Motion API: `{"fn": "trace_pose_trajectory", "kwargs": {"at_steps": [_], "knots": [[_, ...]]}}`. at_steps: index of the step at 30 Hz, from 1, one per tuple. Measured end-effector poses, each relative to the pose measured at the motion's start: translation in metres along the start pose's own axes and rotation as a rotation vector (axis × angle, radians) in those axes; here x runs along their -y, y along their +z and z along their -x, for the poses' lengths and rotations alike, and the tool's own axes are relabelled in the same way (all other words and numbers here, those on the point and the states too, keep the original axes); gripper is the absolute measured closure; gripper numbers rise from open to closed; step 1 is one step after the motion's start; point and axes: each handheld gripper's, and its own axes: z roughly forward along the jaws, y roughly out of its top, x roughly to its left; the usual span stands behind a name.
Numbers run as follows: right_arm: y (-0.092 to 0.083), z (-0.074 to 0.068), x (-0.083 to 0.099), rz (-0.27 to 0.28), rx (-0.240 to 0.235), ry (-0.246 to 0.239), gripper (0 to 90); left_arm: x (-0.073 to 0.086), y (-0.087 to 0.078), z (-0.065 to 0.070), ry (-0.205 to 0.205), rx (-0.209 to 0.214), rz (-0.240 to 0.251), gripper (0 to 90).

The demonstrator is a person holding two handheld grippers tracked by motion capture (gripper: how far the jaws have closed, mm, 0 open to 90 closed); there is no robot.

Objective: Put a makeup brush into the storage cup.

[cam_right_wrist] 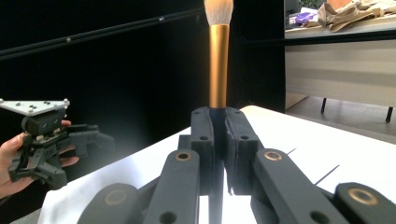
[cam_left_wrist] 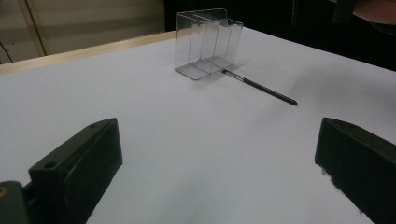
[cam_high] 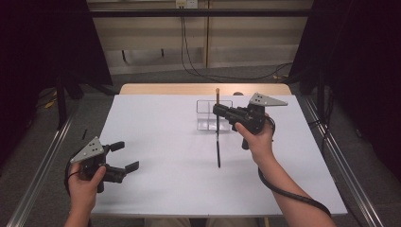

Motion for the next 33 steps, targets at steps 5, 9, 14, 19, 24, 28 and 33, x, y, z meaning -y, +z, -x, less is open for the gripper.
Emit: {"fn": "trace_pose_trajectory", "kwargs": {"at_steps": [5,9,14,19,24,28,33], "knots": [[0.001,0.005,-0.005,0.009,0.018,-0.003,83.9,0.001,0.002,0.0,-0.001,0.003,-0.006,0.8],[0.003,0.01,-0.006,0.005,0.03,-0.007,83.9,0.003,0.003,-0.001,-0.002,0.007,-0.007,0.8],[0.004,0.014,-0.007,0.01,0.04,-0.009,83.9,0.003,0.004,0.0,-0.006,0.004,-0.01,0.8],[0.004,0.018,-0.008,0.024,0.053,-0.003,83.8,0.003,0.005,0.001,-0.001,0.013,-0.014,0.8],[0.005,0.022,-0.011,0.032,0.063,-0.009,83.9,0.003,0.006,0.001,-0.006,0.009,-0.015,0.8],[0.007,0.021,-0.014,0.031,0.059,-0.015,83.9,0.003,0.006,0.0,-0.005,0.009,-0.015,0.8],[0.009,0.019,-0.015,0.027,0.057,-0.019,83.8,0.003,0.007,0.0,-0.004,0.005,-0.015,0.8]]}}
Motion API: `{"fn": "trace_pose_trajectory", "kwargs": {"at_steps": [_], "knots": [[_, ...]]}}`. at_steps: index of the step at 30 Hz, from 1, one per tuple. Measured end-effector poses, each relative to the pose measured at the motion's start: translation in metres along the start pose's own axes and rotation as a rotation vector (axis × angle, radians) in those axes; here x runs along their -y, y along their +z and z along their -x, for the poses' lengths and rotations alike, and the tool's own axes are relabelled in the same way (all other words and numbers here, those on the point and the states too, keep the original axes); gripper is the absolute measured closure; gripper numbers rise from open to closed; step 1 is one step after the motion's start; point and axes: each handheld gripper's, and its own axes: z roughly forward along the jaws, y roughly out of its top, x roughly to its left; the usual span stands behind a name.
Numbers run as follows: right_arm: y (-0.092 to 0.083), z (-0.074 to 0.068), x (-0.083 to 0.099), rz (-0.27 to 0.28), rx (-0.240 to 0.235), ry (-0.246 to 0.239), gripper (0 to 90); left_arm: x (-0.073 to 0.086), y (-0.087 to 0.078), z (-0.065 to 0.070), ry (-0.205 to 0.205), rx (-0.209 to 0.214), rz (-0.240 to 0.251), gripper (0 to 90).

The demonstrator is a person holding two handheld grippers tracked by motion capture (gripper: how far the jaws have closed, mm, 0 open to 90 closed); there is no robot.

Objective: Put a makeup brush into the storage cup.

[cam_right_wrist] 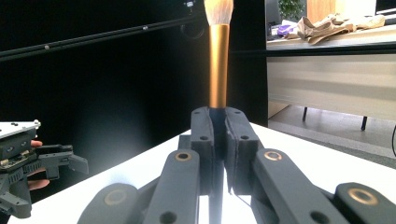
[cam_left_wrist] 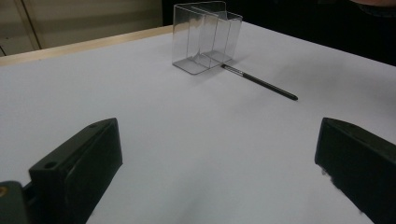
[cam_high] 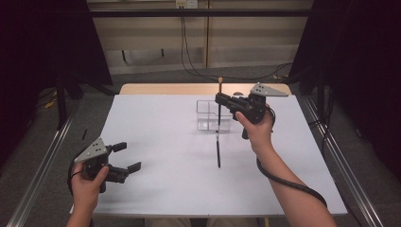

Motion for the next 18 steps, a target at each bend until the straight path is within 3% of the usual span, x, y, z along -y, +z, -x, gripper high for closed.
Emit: {"fn": "trace_pose_trajectory", "kwargs": {"at_steps": [18], "knots": [[-0.0014,0.0004,-0.0043,0.009,0.008,-0.016,83.8,-0.0019,0.005,0.001,0.004,0.008,0.004,0.8]]}}
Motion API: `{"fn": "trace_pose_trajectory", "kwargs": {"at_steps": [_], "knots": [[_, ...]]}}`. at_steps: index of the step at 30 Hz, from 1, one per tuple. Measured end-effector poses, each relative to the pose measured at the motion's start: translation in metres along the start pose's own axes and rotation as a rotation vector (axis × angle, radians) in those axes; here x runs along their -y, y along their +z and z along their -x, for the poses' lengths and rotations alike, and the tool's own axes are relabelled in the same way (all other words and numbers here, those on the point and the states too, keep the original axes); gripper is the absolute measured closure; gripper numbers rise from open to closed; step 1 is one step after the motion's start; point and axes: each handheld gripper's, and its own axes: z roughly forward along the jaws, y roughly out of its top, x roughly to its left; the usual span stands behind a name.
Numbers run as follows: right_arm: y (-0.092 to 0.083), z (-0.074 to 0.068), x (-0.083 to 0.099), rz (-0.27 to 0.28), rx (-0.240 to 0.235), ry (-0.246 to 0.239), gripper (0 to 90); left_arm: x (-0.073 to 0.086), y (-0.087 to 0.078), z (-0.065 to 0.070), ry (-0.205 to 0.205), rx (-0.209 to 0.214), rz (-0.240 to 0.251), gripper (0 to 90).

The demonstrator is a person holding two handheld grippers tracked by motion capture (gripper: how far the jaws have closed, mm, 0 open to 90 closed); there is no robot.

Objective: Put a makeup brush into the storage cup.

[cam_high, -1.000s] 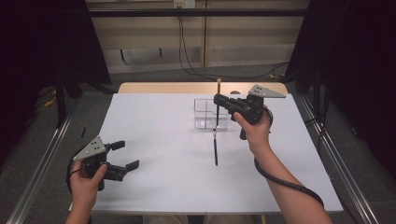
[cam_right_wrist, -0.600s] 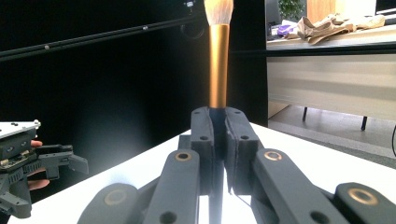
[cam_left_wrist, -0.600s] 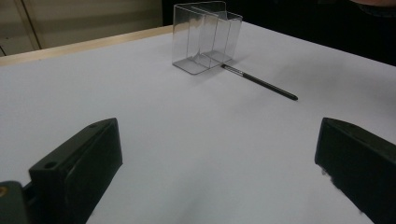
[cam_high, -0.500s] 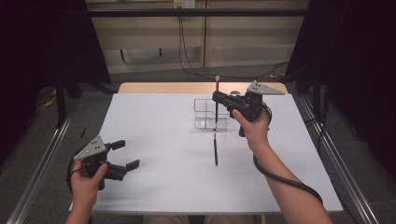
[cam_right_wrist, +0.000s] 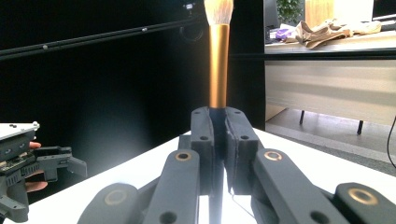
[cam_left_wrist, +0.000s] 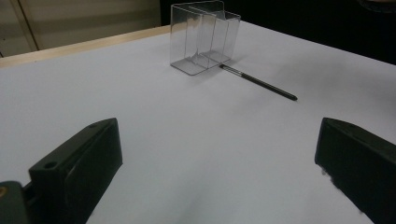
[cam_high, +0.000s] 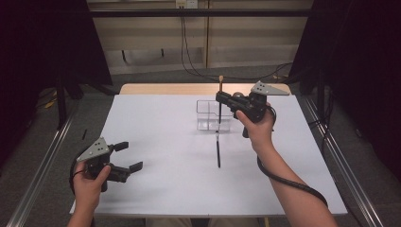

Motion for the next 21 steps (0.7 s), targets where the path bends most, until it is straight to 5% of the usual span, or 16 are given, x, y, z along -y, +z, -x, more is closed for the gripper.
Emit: {"fn": "trace_pose_trajectory", "kwargs": {"at_steps": [21], "knots": [[0.008,0.012,0.003,-0.008,0.033,-0.018,83.8,0.001,0.003,-0.001,0.008,0.012,-0.017,0.8]]}}
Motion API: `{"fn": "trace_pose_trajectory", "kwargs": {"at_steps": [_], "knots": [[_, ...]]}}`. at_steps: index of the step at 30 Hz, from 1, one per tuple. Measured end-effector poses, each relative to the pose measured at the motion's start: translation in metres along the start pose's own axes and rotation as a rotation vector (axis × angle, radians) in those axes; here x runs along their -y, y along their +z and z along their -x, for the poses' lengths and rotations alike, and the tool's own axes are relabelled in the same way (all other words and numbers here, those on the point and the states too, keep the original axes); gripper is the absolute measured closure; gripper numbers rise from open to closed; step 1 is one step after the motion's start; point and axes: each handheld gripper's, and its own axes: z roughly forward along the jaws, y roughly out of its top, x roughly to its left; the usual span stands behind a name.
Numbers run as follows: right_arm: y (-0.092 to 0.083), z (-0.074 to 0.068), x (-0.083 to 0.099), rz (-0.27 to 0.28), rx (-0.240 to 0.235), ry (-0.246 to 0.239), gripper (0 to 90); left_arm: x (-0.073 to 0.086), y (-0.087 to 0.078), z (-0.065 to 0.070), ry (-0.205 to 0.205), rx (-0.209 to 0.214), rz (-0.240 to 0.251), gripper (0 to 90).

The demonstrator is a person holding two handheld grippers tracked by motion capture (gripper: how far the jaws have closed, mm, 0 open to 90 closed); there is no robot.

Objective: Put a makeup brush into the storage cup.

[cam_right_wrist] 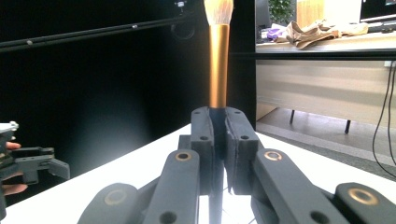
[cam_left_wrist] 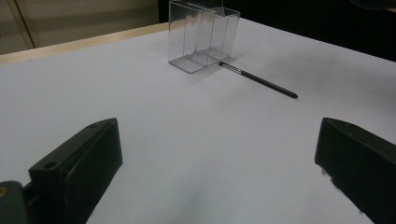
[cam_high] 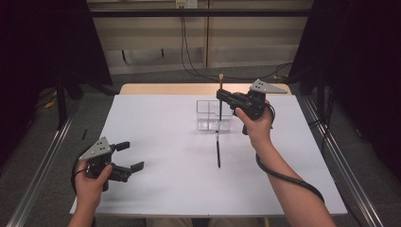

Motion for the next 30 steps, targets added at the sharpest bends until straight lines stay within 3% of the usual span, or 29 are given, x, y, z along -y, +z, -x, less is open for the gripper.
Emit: {"fn": "trace_pose_trajectory", "kwargs": {"at_steps": [13,30], "knots": [[0.011,0.015,0.003,0.018,0.036,0.017,83.8,0.001,-0.001,0.0,-0.002,-0.006,-0.002,0.8],[0.014,0.03,0.005,0.022,0.095,-0.013,83.6,0.001,0.0,0.0,0.004,-0.011,-0.006,0.9]]}}
